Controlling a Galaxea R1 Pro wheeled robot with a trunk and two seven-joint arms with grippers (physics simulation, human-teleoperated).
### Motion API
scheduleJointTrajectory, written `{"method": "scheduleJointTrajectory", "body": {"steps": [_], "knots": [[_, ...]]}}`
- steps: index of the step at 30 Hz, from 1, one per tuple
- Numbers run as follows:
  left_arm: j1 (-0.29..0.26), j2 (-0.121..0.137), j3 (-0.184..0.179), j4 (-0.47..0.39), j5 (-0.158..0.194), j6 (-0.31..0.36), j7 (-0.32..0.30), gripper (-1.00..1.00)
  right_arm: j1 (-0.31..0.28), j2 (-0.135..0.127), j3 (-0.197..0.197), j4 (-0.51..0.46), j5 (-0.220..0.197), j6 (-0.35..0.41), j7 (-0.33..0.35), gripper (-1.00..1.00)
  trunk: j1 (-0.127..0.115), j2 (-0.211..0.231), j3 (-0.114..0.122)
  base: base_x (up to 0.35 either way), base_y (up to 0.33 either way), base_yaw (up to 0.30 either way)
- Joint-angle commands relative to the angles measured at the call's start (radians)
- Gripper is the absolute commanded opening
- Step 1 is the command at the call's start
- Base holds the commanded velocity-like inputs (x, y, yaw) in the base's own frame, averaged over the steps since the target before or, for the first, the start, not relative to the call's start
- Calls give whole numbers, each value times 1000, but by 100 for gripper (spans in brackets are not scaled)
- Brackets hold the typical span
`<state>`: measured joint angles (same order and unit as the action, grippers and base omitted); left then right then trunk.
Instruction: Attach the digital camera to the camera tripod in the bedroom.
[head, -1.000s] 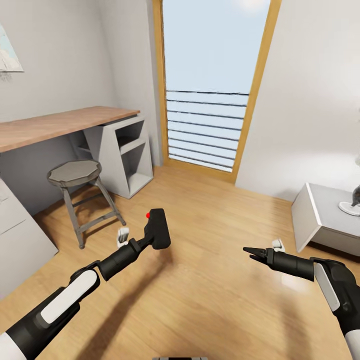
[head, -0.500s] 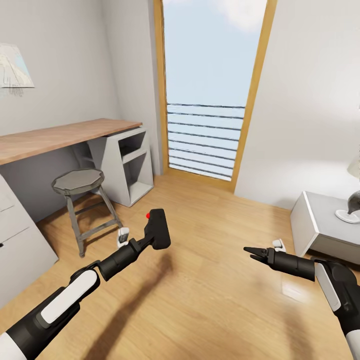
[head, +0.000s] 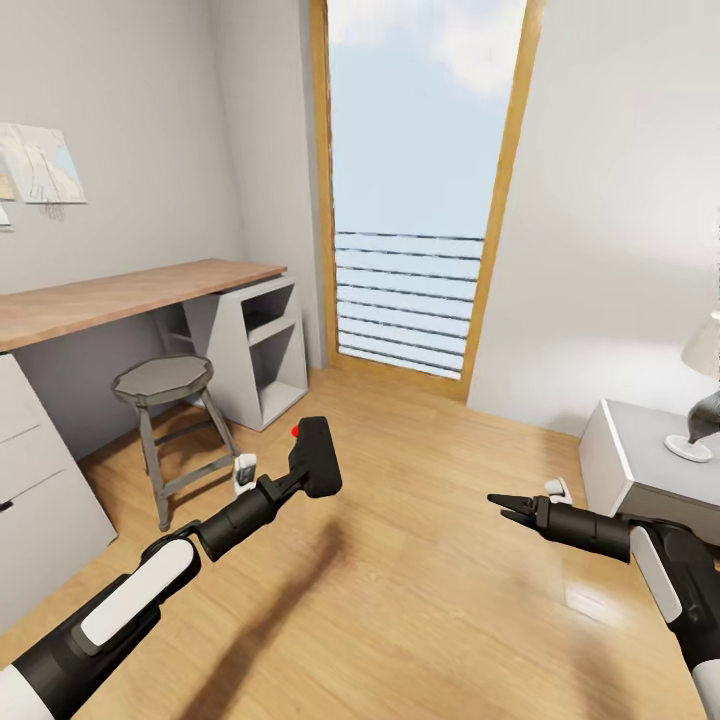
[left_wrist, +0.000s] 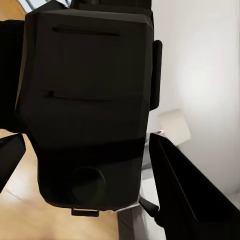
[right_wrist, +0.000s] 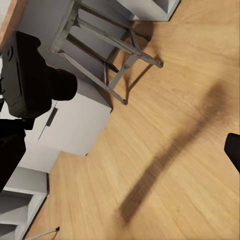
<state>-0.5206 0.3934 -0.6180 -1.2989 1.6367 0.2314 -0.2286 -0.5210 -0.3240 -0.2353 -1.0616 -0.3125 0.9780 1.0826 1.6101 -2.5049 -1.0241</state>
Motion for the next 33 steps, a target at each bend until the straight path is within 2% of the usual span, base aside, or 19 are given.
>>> {"method": "scheduleJointTrajectory", "body": {"steps": [1,22,33], "knots": [[-1,1,-2,1,9,2,-3,-100,-1,0,-1,0,2,3,4,100,-1,0,3,0,0,0],[-1,-3,-2,4,12,-1,-13,-100,-1,5,1,3,6,2,0,100,-10,5,84,0,0,0],[-1,-2,-1,4,11,-1,-15,-100,-1,6,1,10,6,2,-3,100,-52,81,119,0,0,0]]}}
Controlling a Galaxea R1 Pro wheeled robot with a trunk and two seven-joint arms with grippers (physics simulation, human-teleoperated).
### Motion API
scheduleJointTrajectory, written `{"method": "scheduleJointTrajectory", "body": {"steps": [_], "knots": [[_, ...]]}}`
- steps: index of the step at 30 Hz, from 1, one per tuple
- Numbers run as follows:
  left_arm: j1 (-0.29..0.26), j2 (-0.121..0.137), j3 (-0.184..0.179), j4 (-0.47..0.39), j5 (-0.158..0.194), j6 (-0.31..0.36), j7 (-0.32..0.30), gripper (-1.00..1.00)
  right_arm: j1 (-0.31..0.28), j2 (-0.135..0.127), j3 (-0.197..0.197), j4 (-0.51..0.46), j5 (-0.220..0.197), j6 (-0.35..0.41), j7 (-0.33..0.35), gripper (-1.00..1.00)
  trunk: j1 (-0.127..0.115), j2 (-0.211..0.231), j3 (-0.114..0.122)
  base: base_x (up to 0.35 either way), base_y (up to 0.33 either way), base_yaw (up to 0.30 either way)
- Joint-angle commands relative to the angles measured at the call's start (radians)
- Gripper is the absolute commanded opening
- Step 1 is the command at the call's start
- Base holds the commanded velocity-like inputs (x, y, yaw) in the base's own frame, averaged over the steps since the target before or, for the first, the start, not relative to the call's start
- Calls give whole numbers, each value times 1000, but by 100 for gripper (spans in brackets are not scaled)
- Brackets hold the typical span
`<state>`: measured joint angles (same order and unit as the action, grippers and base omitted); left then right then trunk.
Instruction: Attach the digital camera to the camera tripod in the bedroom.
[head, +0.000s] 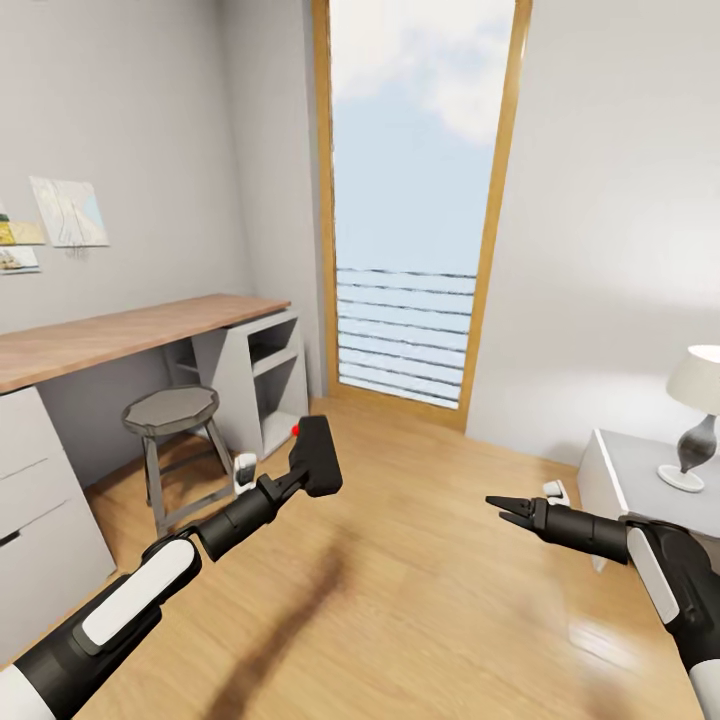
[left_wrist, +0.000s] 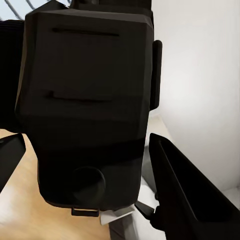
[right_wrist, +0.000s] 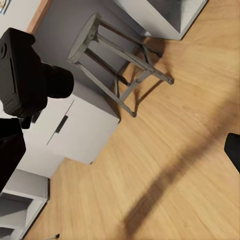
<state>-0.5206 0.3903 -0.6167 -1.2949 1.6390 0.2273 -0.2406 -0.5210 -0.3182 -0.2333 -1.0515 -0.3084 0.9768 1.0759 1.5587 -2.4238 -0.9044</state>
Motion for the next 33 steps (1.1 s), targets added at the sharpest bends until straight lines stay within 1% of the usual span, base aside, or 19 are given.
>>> {"method": "scheduleJointTrajectory", "body": {"steps": [1,18,23,26,29,33], "knots": [[-1,1,-2,0,9,3,-3,-100,-1,0,-1,0,2,3,3,100,-4,7,2,0,0,0],[-1,1,-1,5,12,5,-1,-100,-1,0,-1,1,2,3,4,100,-69,126,55,0,0,0],[-1,0,-1,36,12,6,1,-100,-1,1,-1,1,2,2,2,100,-88,161,71,0,0,0],[-1,0,2,89,12,6,0,-100,-1,1,0,1,2,2,1,100,-100,182,81,0,0,0],[-1,-1,3,113,12,6,-1,-100,-1,1,0,1,2,2,1,100,-111,203,90,0,0,0],[-1,-4,2,123,13,6,0,-100,-1,0,-1,2,2,2,2,100,-127,231,102,0,0,0]]}}
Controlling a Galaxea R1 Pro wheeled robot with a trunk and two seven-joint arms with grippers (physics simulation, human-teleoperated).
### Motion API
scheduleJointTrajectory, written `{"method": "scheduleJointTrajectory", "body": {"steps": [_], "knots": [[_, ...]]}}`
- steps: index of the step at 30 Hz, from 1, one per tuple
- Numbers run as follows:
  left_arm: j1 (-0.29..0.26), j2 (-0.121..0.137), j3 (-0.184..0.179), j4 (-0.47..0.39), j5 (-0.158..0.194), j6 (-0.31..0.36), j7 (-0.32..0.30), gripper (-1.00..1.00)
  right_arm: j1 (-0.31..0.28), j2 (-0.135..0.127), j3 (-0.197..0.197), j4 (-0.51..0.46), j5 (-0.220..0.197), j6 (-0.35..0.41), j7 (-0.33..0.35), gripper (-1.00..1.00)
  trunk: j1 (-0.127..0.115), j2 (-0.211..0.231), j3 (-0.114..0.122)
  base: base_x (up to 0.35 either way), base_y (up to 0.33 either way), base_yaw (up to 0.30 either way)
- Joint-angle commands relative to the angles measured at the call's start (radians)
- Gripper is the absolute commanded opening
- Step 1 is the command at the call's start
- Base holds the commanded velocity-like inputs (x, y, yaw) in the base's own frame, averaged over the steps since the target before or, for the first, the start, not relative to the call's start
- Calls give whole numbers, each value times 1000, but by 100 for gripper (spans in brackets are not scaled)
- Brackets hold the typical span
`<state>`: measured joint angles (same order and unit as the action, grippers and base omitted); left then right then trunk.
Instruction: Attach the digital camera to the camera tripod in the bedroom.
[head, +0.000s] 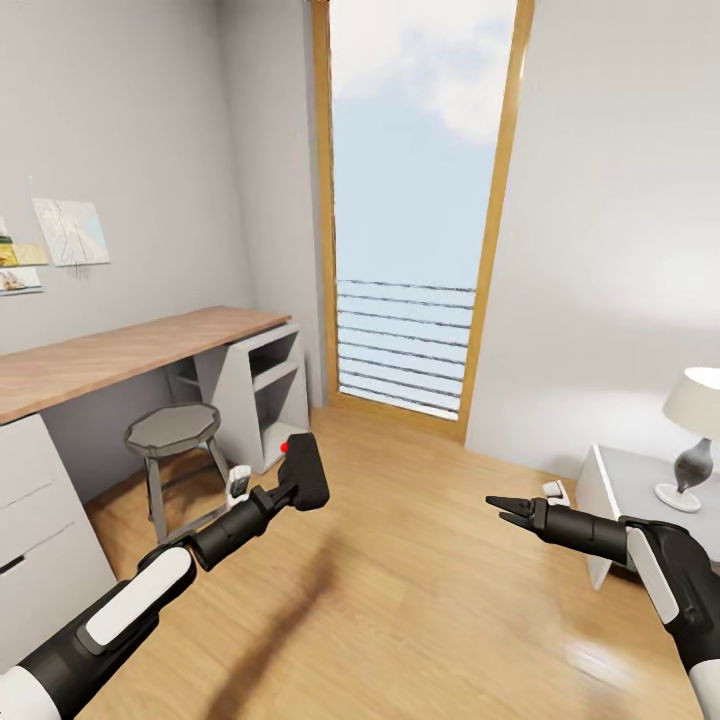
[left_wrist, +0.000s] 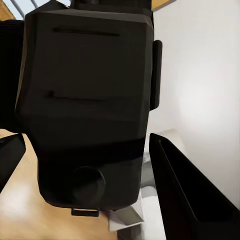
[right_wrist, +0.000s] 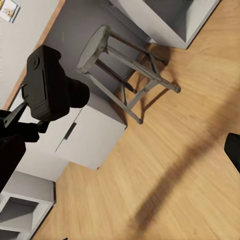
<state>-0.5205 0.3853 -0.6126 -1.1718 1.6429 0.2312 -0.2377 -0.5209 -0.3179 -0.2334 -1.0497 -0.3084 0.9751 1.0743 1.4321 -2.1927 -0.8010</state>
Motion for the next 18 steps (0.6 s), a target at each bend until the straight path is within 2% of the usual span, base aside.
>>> {"method": "scheduleJointTrajectory", "body": {"steps": [1,7,18], "knots": [[-1,-7,-2,4,8,3,-1,-100,-1,0,-1,0,1,3,4,100,-4,7,2,0,0,0],[-1,-37,0,13,5,3,7,-100,-1,0,-1,0,0,4,5,100,-27,49,21,0,0,0],[-1,-44,0,11,3,2,9,-100,-1,0,-1,-1,1,5,7,100,-69,126,55,0,0,0]]}}
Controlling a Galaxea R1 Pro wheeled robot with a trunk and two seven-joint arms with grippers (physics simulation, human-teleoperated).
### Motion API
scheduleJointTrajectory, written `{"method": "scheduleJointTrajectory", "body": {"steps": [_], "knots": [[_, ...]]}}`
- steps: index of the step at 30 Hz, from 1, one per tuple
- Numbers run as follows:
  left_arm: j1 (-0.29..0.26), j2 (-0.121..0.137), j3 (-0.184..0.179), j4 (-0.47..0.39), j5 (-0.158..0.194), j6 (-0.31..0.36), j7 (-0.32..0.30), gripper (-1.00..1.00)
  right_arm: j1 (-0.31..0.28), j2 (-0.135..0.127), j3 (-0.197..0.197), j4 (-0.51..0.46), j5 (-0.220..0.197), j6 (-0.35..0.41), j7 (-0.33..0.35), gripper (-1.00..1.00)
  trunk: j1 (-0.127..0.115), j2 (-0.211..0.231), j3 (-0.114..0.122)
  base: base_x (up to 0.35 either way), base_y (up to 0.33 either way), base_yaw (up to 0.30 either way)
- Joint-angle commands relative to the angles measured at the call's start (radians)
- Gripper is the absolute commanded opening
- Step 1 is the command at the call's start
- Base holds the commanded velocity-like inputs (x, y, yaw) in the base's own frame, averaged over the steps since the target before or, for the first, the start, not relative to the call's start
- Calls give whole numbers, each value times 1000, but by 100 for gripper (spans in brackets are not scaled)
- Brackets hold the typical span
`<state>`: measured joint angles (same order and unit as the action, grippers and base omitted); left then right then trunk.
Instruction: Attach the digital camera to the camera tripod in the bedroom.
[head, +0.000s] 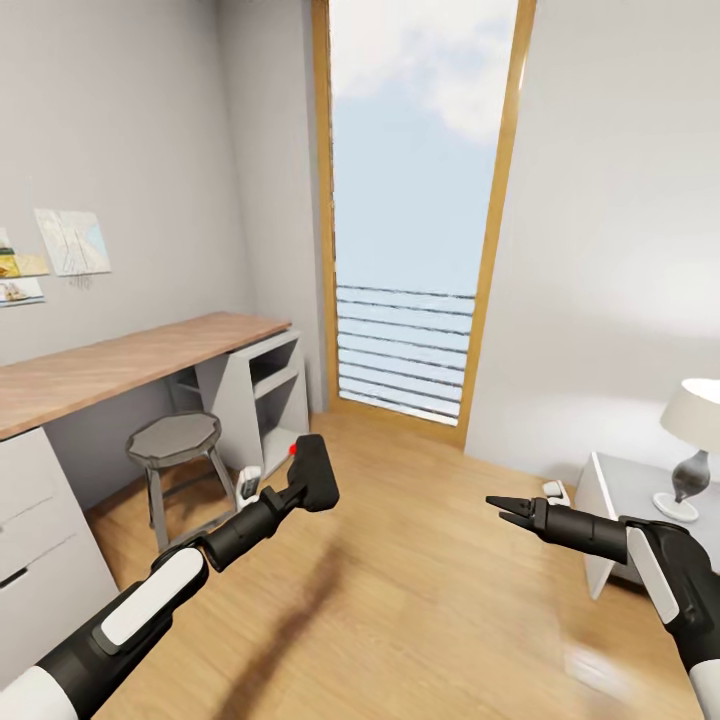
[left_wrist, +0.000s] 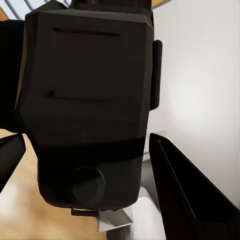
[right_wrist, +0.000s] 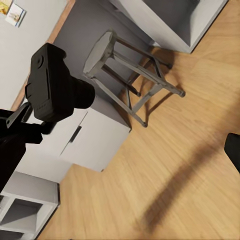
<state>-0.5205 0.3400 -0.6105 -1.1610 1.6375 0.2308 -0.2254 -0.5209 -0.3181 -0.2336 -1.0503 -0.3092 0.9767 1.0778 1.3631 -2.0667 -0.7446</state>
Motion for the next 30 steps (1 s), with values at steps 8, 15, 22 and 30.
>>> {"method": "scheduleJointTrajectory", "body": {"steps": [8,15,22,30], "knots": [[-1,1,-3,-3,5,2,-2,-100,-1,1,0,1,2,4,4,100,-31,56,24,0,0,0],[-1,0,2,4,10,0,96,-100,-1,1,2,1,2,4,4,100,-58,105,46,0,0,0],[-1,-9,72,-5,14,-13,359,-100,-1,1,2,1,2,4,4,100,-85,154,68,0,0,0],[-1,-45,103,-8,11,-23,429,-100,-1,1,2,1,2,4,4,100,-115,210,93,0,0,0]]}}
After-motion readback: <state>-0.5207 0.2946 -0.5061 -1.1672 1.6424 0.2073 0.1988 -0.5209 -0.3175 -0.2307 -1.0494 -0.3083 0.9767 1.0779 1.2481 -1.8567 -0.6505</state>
